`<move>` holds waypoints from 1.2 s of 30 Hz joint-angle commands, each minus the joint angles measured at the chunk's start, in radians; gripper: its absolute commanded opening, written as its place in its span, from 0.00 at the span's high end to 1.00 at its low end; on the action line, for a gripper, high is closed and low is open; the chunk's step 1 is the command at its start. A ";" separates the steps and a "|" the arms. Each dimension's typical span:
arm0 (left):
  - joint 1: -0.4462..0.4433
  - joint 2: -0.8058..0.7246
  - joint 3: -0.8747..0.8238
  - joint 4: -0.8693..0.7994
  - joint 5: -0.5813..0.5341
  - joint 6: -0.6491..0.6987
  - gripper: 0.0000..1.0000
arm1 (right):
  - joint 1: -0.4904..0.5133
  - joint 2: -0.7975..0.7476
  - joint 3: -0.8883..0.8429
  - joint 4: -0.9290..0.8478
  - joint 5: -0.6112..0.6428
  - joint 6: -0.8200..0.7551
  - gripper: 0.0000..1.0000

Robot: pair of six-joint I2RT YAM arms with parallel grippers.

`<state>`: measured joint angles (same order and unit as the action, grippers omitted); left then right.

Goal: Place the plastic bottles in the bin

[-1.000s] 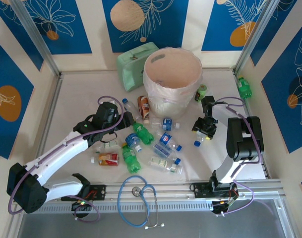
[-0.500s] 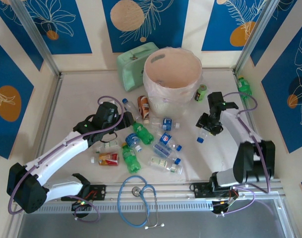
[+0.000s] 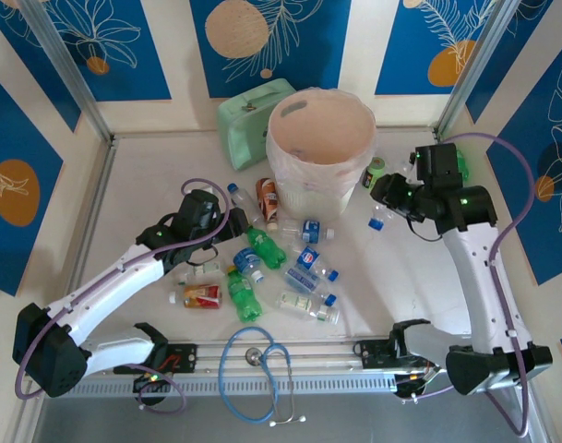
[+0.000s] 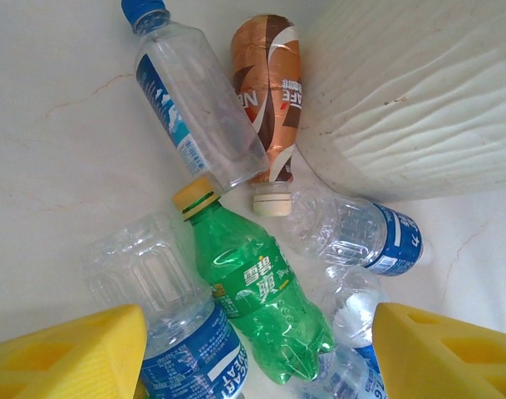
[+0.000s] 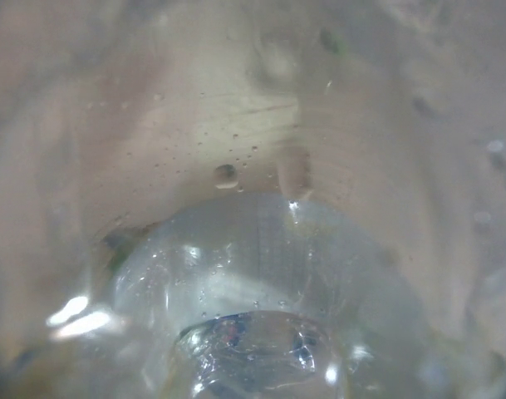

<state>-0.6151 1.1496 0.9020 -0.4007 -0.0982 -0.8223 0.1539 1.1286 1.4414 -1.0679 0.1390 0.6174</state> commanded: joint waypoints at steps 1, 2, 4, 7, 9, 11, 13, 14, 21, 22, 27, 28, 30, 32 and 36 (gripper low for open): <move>0.012 -0.004 0.014 -0.016 -0.014 0.002 0.28 | 0.045 -0.003 0.098 -0.020 -0.031 0.023 0.53; 0.012 -0.004 0.012 -0.015 -0.015 0.003 0.28 | 0.061 0.001 0.129 -0.012 -0.033 0.024 0.53; 0.012 -0.005 0.009 -0.015 -0.014 0.002 0.28 | 0.086 0.015 0.179 0.008 -0.033 0.026 0.53; 0.013 -0.001 0.009 -0.011 -0.011 0.002 0.29 | 0.100 0.057 0.260 0.042 -0.064 0.030 0.53; 0.012 0.000 0.012 -0.010 -0.011 0.005 0.30 | 0.104 0.092 0.307 0.065 -0.087 0.039 0.53; 0.013 -0.001 0.014 -0.009 -0.012 0.007 0.30 | 0.111 0.132 0.361 0.098 -0.105 0.042 0.52; 0.012 -0.003 0.015 -0.015 -0.014 0.009 0.30 | 0.120 0.171 0.417 0.120 -0.108 0.039 0.53; 0.013 -0.005 0.015 -0.020 -0.017 0.011 0.30 | 0.123 0.195 0.450 0.127 -0.108 0.036 0.53; 0.013 -0.018 0.006 -0.027 -0.031 0.011 0.30 | 0.129 0.373 0.615 0.152 -0.110 0.023 0.52; 0.012 -0.017 0.006 -0.026 -0.030 0.010 0.30 | 0.128 0.401 0.634 0.155 -0.111 0.024 0.52; 0.013 -0.013 0.011 -0.026 -0.034 0.009 0.30 | 0.133 0.540 0.734 0.159 -0.138 0.017 0.52; 0.012 -0.013 0.011 -0.024 -0.036 0.009 0.30 | 0.138 0.568 0.751 0.156 -0.139 0.015 0.52; 0.012 -0.014 0.011 -0.020 -0.038 0.010 0.30 | 0.149 0.618 0.782 0.146 -0.135 0.007 0.52; 0.012 -0.009 0.011 -0.020 -0.041 0.012 0.30 | 0.162 0.665 0.804 0.135 -0.131 0.003 0.52; 0.013 -0.007 0.008 -0.017 -0.043 0.011 0.30 | 0.195 0.739 0.845 0.102 -0.097 -0.024 0.52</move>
<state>-0.6140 1.1477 0.9020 -0.4080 -0.1177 -0.8215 0.3260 1.8477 2.2368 -0.9352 0.0364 0.6273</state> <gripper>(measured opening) 0.700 0.484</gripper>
